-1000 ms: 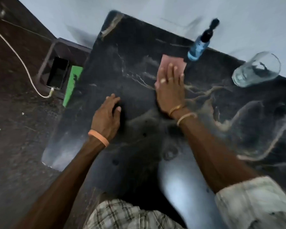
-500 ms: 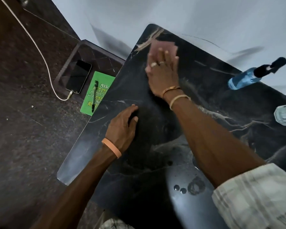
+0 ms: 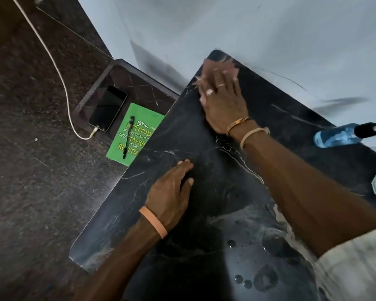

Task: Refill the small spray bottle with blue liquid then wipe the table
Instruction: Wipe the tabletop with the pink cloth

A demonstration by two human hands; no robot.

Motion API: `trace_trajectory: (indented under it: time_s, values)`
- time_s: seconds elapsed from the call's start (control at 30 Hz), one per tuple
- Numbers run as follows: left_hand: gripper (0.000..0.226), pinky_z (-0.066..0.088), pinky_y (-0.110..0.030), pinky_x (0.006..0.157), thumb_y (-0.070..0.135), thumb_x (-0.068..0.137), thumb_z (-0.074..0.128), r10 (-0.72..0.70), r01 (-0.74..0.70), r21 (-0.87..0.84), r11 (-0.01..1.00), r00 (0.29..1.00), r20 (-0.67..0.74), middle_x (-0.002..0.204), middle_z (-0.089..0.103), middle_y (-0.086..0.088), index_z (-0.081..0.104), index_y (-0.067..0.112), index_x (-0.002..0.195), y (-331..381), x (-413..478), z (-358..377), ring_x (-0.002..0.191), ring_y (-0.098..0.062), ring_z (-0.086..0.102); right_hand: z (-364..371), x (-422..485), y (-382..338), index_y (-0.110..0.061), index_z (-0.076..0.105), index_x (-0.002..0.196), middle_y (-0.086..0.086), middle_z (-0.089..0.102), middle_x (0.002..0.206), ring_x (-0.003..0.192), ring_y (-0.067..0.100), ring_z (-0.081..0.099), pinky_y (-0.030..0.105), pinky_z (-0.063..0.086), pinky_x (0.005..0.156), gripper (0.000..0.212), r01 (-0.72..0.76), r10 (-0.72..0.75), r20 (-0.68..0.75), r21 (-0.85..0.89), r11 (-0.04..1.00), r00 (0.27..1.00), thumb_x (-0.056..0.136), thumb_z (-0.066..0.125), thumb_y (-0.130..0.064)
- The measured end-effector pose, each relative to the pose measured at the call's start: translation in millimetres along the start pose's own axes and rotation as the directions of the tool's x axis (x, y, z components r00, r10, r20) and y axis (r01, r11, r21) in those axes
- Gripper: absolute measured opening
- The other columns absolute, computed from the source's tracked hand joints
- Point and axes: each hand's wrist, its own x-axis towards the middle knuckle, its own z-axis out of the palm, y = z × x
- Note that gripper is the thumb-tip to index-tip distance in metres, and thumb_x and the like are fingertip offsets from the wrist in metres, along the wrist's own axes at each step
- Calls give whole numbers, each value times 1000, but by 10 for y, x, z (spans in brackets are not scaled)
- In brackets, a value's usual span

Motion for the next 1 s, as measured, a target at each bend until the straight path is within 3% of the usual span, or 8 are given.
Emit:
trace_trajectory:
  time_s: [0.2,0.47,0.57,0.63,0.73,0.87,0.93,1.0]
  values:
    - [42,28,-16,108,20,97,59,8,-7,34,999,1000,-5,145,51,3,53,17,138,-41,25,43,137,-11,43,-102,520,104,-5,8,156,12,0,165,152,29,0,47,5,123,62,-1,3,-12,111,994,1000,104,27,-34]
    - [46,26,-18,112,24,98,55,14,-14,9,1000,1000,1,152,41,6,46,19,143,-30,0,72,142,-3,30,325,-927,497,-6,22,152,18,18,161,150,35,12,51,15,120,58,-332,343,-93,111,937,935,103,27,-37]
    - [47,24,-19,114,25,99,54,48,-48,36,998,999,3,154,38,7,43,19,145,-31,-19,88,144,-5,27,307,-607,372,-15,15,155,24,7,161,149,41,2,58,0,120,60,-439,450,-12,200,876,893,102,28,-41]
    - [48,24,-15,112,23,98,57,56,-56,24,998,998,-14,151,43,4,45,18,144,-23,-31,80,142,-7,33,232,-205,205,-15,13,155,22,3,162,150,40,-1,58,-1,120,59,-329,343,-25,223,918,939,102,25,-39]
    - [39,36,-16,105,16,93,63,31,-48,-118,992,989,-143,131,62,1,58,16,132,-49,-12,22,120,-6,55,125,120,-224,-6,12,155,15,6,164,151,32,2,54,4,121,60,31,-23,-44,187,982,999,103,23,-34]
    - [26,52,-49,95,3,94,59,-312,94,-578,811,904,-292,114,69,-8,60,14,118,-206,115,-121,106,-21,66,283,-730,-788,-2,14,155,18,8,163,151,33,5,52,9,122,61,392,-392,-9,64,918,920,101,16,-31]
    - [25,53,-52,93,3,95,58,-446,139,-701,699,851,-276,111,68,-9,58,14,117,-291,136,-166,99,-23,67,368,-1268,-717,-3,20,155,17,13,163,151,31,10,50,13,121,59,535,-535,26,-2,845,845,102,21,-30]
    - [26,54,-51,93,3,94,59,-466,162,-697,699,843,-271,109,67,-4,60,18,115,-340,107,-166,97,-21,67,407,-1266,-391,-2,27,153,19,23,160,149,34,19,52,21,118,57,554,-559,-45,-85,828,828,101,33,-26]
